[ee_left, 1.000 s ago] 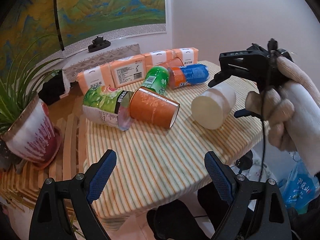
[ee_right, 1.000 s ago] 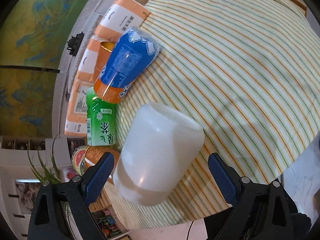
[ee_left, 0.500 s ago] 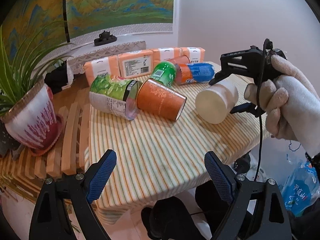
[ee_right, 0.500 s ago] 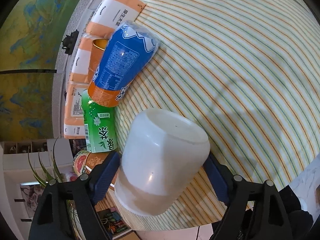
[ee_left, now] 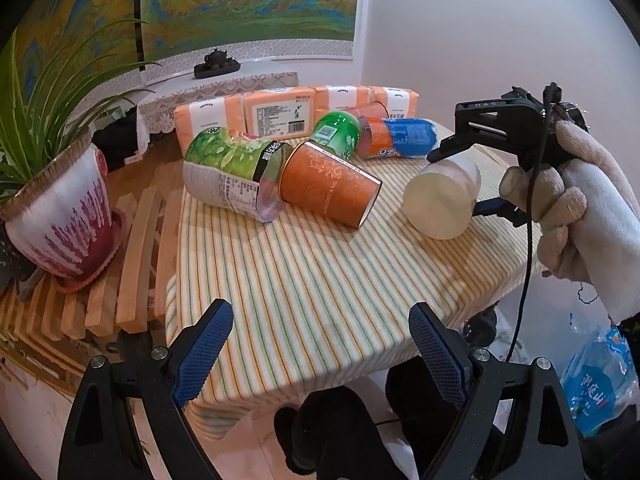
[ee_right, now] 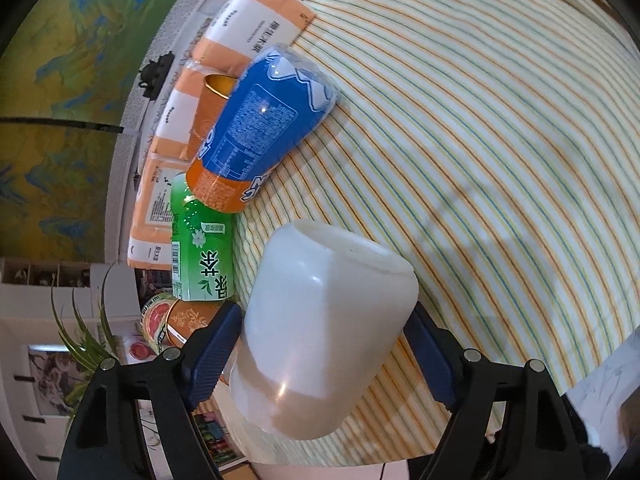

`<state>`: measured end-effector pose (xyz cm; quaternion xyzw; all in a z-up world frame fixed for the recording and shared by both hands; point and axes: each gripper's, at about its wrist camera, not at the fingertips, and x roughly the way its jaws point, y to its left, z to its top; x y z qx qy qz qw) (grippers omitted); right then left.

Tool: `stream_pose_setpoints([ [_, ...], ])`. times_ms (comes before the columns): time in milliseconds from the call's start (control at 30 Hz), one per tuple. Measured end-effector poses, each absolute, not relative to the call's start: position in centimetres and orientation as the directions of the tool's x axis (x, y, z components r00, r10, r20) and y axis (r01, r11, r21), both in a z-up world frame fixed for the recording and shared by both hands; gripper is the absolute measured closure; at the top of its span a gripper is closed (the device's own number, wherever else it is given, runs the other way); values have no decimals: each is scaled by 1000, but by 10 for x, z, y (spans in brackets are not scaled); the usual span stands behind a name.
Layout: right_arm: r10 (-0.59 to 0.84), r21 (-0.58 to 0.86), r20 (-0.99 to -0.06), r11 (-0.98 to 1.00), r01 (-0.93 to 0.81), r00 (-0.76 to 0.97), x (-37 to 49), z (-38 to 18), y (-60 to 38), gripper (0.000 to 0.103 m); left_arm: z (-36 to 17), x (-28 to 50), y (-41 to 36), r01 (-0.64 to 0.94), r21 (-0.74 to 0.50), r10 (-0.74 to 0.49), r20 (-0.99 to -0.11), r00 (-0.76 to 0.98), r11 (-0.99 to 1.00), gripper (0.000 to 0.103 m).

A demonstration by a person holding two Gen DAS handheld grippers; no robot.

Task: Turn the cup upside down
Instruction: 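Lift the white cup with the right gripper and rotate it upright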

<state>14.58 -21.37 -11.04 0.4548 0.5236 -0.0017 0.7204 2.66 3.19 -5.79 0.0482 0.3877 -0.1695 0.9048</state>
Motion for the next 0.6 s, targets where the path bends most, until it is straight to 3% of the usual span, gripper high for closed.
stream_pose_setpoints([
  [600, 326, 514, -707, 846, 140, 628, 143, -73, -195, 26, -63, 31, 18, 328, -67, -273, -724, 634, 942, 11],
])
